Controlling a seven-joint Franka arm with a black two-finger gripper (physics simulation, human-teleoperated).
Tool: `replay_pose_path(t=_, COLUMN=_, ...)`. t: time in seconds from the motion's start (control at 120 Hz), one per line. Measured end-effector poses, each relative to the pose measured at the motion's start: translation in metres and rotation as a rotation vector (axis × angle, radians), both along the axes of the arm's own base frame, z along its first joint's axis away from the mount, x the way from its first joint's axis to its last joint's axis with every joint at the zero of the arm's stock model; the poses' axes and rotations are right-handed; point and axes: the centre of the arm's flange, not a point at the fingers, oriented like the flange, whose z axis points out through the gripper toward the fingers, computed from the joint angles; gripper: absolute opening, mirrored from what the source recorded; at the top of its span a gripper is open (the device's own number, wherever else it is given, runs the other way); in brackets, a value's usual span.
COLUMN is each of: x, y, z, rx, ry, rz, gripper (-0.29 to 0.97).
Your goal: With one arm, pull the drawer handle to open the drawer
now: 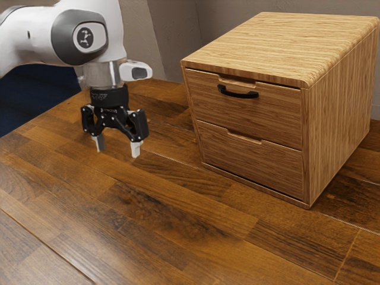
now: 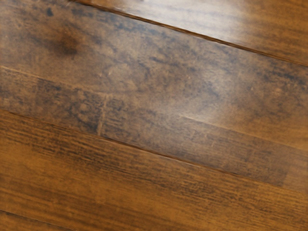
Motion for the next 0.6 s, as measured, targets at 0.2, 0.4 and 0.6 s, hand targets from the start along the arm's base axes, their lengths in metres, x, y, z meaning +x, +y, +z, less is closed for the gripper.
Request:
replay_pose_path(t=0.2, x=0.009, y=0.004, z=0.005, rx=0.003, ry=-0.074, rz=-0.023, gripper=0.68)
replay_pose_path(t=0.4, x=-0.026, y=-0.004, z=0.092, rx=-0.044, ry=-0.273, rz=0.012, gripper=0.68)
replay_pose_path(t=0.6, x=0.017, y=-0.05, z=0.065, rx=-0.036, ry=-0.311, rz=0.314, gripper=0.68)
